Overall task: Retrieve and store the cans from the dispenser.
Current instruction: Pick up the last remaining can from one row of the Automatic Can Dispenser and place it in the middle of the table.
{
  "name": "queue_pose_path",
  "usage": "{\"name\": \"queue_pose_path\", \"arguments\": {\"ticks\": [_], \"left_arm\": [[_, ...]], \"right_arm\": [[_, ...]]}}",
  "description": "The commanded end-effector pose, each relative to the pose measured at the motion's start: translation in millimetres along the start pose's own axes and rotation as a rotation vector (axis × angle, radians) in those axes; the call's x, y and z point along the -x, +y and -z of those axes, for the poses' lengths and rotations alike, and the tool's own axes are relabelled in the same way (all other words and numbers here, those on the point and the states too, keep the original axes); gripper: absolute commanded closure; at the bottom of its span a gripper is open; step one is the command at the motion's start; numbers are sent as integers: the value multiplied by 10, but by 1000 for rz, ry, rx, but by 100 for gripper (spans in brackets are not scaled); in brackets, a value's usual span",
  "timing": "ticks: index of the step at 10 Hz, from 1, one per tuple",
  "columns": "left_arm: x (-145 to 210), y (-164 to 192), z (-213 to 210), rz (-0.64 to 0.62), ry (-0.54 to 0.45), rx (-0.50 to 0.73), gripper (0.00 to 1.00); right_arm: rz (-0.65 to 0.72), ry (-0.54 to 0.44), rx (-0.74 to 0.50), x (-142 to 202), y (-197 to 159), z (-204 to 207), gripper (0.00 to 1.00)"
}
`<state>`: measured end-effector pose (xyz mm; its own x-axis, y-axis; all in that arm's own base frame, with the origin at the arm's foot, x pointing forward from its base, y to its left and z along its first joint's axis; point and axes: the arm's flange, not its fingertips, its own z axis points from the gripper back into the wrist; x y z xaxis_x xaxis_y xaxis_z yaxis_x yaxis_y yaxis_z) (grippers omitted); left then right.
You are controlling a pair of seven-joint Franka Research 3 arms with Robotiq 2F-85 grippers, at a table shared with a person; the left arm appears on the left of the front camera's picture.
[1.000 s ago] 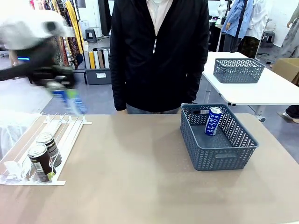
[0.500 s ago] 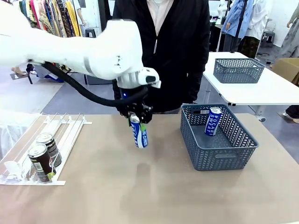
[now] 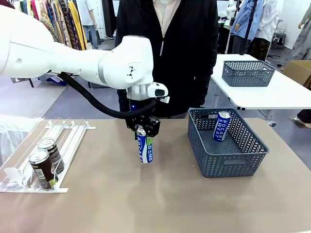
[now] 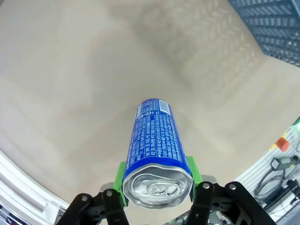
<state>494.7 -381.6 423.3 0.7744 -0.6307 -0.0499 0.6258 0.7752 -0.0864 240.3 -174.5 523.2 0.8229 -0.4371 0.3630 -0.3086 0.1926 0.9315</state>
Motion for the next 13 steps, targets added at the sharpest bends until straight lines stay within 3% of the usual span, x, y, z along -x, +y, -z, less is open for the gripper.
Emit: {"name": "queue_pose_path", "arguments": {"ticks": [1,4,5,6,11,13], "left_arm": [[-35,-27,-14,13,8,-68,100],[-58,-31,30,13,22,-83,97],[-51,-34,30,12,23,-90,44],[-50,-31,33,16,25,-95,0],[-35,8,-9,-17,6,-94,0],[307,188,-554,-103,-20,31,0]], "right_arm": [[-19,-13,-20,-40,26,13,0],[-19,-13,-20,-40,26,13,0],[-19,-13,-20,-40,26,13,0],[-19,-13,-20,-40,26,13,0],[-19,-13,-20,-40,26,13,0],[-19,-13,-20,-40,26,13,0]]}}
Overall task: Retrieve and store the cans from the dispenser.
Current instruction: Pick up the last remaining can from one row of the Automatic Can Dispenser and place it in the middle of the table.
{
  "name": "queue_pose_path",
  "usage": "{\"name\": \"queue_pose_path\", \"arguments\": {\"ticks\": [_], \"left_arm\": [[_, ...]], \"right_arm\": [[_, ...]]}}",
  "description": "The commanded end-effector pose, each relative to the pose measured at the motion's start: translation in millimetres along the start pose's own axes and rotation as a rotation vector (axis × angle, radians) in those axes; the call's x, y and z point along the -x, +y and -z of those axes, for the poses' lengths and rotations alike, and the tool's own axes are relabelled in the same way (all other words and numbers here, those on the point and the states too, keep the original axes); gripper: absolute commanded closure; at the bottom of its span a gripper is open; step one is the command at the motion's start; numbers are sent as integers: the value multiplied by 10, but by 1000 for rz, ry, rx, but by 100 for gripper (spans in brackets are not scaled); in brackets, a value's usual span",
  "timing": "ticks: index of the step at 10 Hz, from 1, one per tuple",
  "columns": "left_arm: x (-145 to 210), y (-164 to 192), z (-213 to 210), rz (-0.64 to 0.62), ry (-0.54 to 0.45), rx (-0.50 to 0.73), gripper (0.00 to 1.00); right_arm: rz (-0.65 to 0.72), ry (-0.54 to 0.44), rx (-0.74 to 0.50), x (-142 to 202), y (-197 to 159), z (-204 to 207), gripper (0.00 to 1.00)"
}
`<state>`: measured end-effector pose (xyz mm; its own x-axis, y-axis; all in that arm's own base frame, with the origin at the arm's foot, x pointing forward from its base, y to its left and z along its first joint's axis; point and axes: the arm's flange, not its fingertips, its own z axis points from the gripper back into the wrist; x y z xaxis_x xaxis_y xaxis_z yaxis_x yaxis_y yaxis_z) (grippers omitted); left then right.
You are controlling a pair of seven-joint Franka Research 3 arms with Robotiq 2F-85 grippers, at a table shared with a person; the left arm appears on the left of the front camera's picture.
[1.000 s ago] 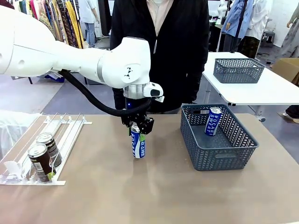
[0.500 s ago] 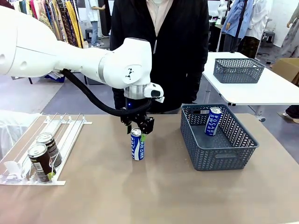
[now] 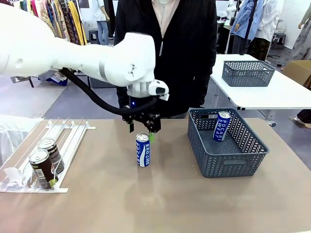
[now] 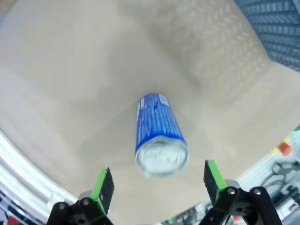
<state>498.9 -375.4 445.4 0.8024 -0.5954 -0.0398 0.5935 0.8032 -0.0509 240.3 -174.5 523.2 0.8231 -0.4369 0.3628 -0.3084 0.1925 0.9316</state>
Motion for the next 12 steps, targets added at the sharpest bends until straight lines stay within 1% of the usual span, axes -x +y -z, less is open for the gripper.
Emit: {"name": "queue_pose_path", "arguments": {"ticks": [1,2,3,4,5,6,7,8,9,10,11,12], "left_arm": [[661,381,-720,-65,-38,164,0],[1175,680,-1086,-83,-108,233,0],[1705,1051,-1325,-82,-197,295,0],[2230,1456,-1432,-99,-280,387,0],[2793,1908,-1394,-234,-393,458,0],[3266,2287,-1246,-317,-474,572,0],[3723,2616,-1017,-427,-572,691,0],[4105,2863,-734,-555,-641,792,0],[4429,3044,-421,-666,-738,935,0],[4546,3131,-230,-752,-773,1017,0],[4551,3161,-190,-768,-742,1033,0],[4712,3123,-272,-706,-675,921,0]], "right_arm": [[-19,-13,-20,-40,27,13,0],[-19,-13,-20,-40,27,13,0],[-19,-13,-20,-40,27,13,0],[-19,-13,-20,-40,27,13,0],[-19,-13,-20,-40,27,13,0],[-19,-13,-20,-40,27,13,0],[-19,-13,-20,-40,27,13,0],[-19,-13,-20,-40,27,13,0],[-19,-13,-20,-40,27,13,0],[-19,-13,-20,-40,27,13,0],[-19,-13,-20,-40,27,13,0],[-19,-13,-20,-40,27,13,0]]}}
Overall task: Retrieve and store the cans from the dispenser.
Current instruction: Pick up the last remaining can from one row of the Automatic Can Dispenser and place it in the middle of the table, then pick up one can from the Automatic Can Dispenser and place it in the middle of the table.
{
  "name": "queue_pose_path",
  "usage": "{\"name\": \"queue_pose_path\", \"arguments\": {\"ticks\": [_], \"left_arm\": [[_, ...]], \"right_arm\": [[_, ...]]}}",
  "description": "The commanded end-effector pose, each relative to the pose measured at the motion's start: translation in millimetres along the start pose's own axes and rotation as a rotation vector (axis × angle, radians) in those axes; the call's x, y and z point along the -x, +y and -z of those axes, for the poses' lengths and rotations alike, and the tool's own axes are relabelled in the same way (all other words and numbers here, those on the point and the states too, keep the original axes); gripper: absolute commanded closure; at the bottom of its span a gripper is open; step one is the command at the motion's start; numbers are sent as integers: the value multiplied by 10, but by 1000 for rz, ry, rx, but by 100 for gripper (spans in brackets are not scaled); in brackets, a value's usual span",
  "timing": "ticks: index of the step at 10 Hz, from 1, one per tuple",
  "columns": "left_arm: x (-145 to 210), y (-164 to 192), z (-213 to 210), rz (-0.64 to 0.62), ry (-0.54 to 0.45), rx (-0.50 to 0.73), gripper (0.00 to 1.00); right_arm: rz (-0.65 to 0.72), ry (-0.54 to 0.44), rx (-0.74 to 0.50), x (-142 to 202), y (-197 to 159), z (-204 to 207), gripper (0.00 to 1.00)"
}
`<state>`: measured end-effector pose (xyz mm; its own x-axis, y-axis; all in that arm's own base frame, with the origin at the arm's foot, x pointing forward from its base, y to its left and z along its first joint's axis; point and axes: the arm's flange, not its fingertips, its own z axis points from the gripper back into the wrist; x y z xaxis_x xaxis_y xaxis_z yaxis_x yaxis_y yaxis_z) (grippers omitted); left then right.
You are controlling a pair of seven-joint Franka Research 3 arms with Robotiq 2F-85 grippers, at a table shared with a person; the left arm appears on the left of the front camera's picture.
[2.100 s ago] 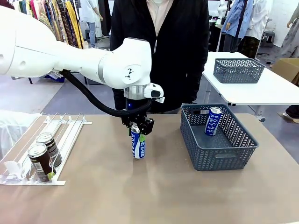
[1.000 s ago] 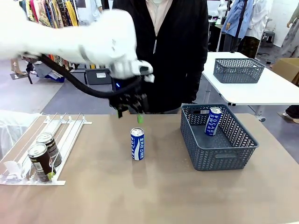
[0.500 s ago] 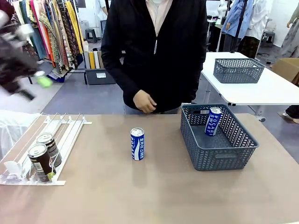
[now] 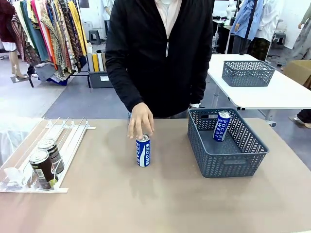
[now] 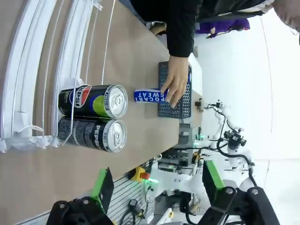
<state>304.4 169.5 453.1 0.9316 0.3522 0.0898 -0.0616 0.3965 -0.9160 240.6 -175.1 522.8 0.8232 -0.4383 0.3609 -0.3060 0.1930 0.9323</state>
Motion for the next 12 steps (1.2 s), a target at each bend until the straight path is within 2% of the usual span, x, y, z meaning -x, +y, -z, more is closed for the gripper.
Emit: {"name": "queue_pose_path", "arguments": {"ticks": [1,9,10,11,12], "left_arm": [[-6,-258,36,85,45,-56,0],[-35,-284,65,67,31,-51,0],[6,-579,150,180,12,-240,0],[89,-908,327,222,55,-476,0],[166,-1158,540,226,45,-711,0]], "right_arm": [[-21,-12,-22,-36,32,17,0],[-21,-12,-22,-36,32,17,0],[-21,-12,-22,-36,32,17,0],[-21,-12,-22,-36,32,17,0],[-21,-12,-22,-36,32,17,0]]}}
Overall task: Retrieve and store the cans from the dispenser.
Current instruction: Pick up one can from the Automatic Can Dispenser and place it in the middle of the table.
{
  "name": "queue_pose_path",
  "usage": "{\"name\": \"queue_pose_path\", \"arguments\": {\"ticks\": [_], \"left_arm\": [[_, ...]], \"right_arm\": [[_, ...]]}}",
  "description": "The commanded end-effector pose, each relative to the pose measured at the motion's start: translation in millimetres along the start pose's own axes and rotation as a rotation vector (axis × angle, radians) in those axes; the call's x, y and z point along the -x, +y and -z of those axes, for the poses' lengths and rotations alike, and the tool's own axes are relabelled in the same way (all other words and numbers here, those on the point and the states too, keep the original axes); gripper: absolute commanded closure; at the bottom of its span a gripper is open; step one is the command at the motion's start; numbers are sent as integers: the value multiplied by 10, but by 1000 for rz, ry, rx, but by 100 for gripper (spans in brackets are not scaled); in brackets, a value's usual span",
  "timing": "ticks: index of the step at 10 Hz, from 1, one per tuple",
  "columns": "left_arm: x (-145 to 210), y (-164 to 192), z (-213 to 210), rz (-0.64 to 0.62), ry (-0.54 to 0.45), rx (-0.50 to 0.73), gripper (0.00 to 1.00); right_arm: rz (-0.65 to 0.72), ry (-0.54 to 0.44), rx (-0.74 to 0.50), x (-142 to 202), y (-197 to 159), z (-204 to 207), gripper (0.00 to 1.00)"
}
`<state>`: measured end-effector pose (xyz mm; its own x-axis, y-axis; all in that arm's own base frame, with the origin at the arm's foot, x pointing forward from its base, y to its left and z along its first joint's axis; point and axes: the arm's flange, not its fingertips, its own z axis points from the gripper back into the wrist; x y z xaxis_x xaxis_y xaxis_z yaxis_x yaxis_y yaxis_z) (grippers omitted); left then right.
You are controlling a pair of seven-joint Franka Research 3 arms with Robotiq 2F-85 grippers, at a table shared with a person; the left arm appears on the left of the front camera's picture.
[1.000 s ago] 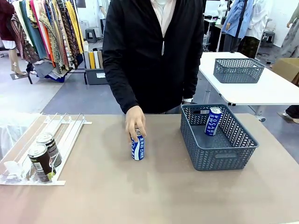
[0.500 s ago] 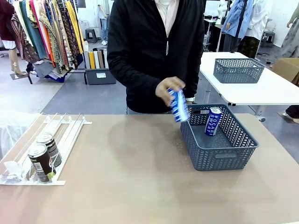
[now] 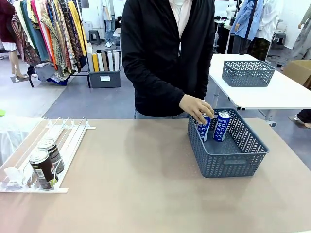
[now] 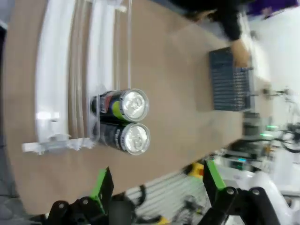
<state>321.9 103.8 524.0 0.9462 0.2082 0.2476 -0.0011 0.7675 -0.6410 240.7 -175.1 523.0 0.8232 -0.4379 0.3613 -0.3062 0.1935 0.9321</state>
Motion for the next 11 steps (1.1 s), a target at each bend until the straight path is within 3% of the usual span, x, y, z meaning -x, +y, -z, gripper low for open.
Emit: {"name": "queue_pose_path", "arguments": {"ticks": [1,3,5,9,10,11], "left_arm": [[119,-662,214,92,59,-487,0],[160,-1140,497,189,88,-749,0],[131,-1328,684,183,79,-834,0],[246,-1380,700,209,37,-776,0],[212,-1402,774,212,66,-806,0],[192,-1443,905,277,107,-745,0]], "right_arm": [[-21,-13,-22,-35,30,17,0],[-21,-13,-22,-35,30,17,0],[-21,-13,-22,-35,30,17,0],[-21,-13,-22,-35,30,17,0],[-21,-13,-22,-35,30,17,0],[-21,-13,-22,-35,30,17,0]]}}
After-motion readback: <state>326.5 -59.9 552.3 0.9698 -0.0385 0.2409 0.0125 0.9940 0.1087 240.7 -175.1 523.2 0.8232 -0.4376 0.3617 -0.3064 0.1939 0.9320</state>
